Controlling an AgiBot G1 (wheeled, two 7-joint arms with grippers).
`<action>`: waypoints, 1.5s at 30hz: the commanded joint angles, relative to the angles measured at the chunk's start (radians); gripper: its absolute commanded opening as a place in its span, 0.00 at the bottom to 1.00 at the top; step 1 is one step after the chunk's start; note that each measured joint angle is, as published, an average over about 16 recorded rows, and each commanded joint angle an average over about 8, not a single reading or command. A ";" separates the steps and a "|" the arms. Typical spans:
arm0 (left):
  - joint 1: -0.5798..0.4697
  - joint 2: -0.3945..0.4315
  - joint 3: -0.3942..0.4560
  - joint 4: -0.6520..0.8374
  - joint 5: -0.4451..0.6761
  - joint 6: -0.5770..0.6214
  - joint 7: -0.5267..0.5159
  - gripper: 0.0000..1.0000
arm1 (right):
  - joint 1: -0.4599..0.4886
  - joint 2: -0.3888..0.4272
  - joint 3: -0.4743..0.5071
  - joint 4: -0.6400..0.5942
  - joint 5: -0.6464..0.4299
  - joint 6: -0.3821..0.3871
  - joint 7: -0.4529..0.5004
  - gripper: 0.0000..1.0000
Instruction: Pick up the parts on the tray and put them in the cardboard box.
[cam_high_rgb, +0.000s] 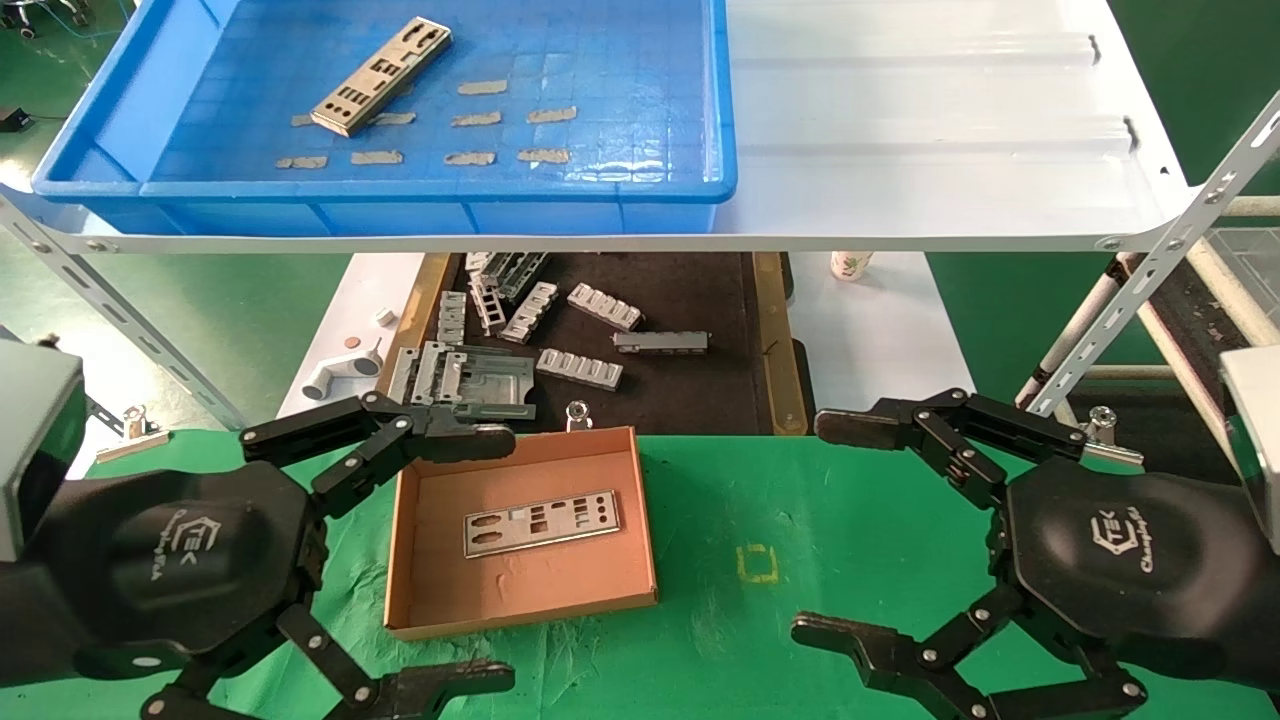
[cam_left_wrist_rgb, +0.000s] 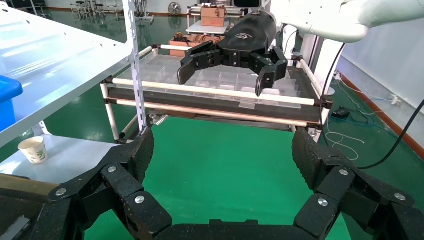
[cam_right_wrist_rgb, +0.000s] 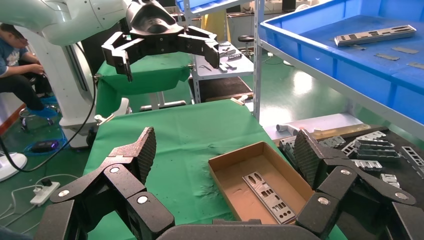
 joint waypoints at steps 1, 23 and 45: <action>-0.002 0.002 0.002 0.005 0.002 0.000 0.002 1.00 | 0.000 0.000 0.000 0.000 0.000 0.000 0.000 1.00; -0.010 0.009 0.011 0.024 0.010 -0.003 0.009 1.00 | 0.000 0.000 0.000 0.000 0.000 0.000 0.000 1.00; -0.011 0.010 0.013 0.027 0.012 -0.004 0.011 1.00 | 0.000 0.000 0.000 0.000 0.000 0.000 0.000 1.00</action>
